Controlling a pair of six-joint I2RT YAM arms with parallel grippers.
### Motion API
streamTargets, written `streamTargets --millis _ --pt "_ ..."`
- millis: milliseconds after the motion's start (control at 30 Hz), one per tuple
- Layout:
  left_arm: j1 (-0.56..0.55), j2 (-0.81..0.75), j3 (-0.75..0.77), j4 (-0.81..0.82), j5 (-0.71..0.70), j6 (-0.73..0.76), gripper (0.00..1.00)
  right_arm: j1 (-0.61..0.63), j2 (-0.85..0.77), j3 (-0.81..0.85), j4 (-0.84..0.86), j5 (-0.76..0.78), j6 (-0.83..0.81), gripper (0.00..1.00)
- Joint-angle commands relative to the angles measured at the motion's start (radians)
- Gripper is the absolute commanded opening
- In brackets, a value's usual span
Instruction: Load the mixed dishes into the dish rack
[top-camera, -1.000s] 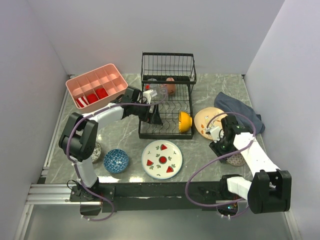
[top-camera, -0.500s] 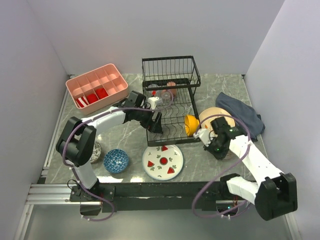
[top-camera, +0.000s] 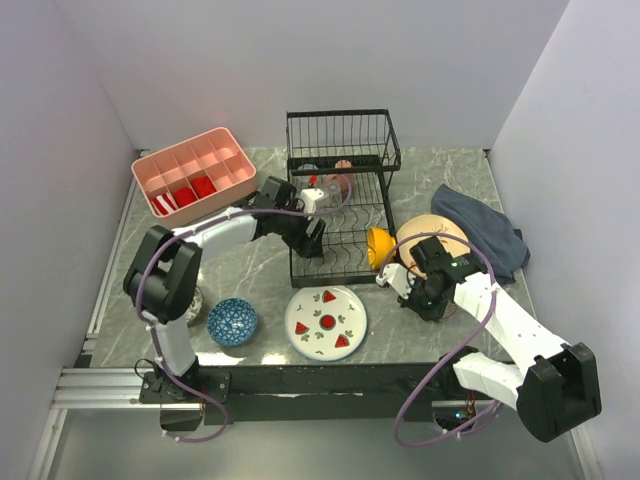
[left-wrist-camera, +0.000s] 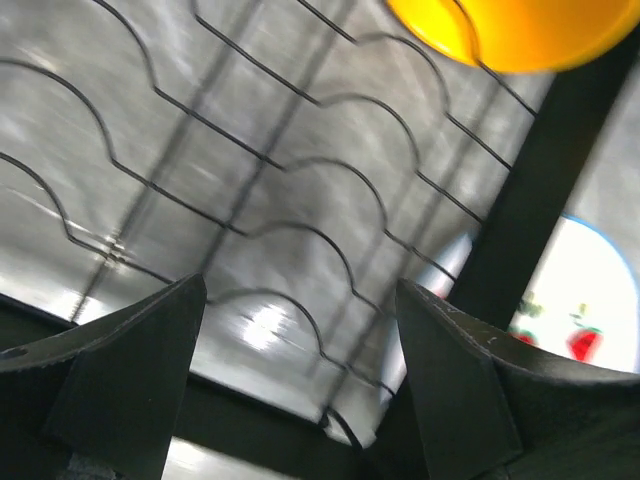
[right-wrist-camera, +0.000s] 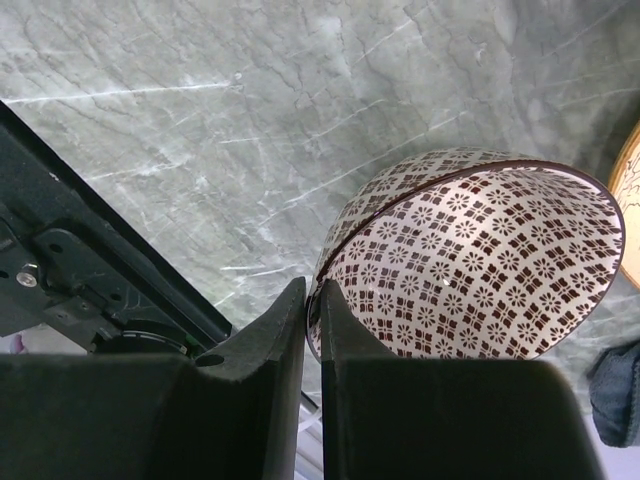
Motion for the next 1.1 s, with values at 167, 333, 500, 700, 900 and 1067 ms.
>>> streamTargets --millis 167,333,500,700,900,1067 --pt "0.053 0.071 0.225 0.217 0.017 0.179 0.83 0.014 -0.037 -0.020 0.011 -0.067 0.002 0.13" --pt "0.033 0.079 0.237 0.070 0.093 0.331 0.84 0.012 -0.040 -0.024 0.022 -0.070 0.005 0.13" --pt "0.015 0.219 0.405 -0.179 0.028 0.360 0.84 0.012 -0.032 -0.021 0.023 -0.069 0.001 0.13" --pt "0.004 0.222 0.365 -0.127 0.002 0.339 0.85 0.014 -0.026 -0.009 0.024 -0.064 0.002 0.12" --pt "-0.004 0.102 0.248 -0.060 0.045 0.350 0.87 0.015 -0.054 -0.003 0.008 -0.110 -0.015 0.08" --pt "-0.011 -0.029 0.142 0.060 0.120 0.350 0.89 0.066 -0.104 -0.001 0.023 -0.173 -0.057 0.07"
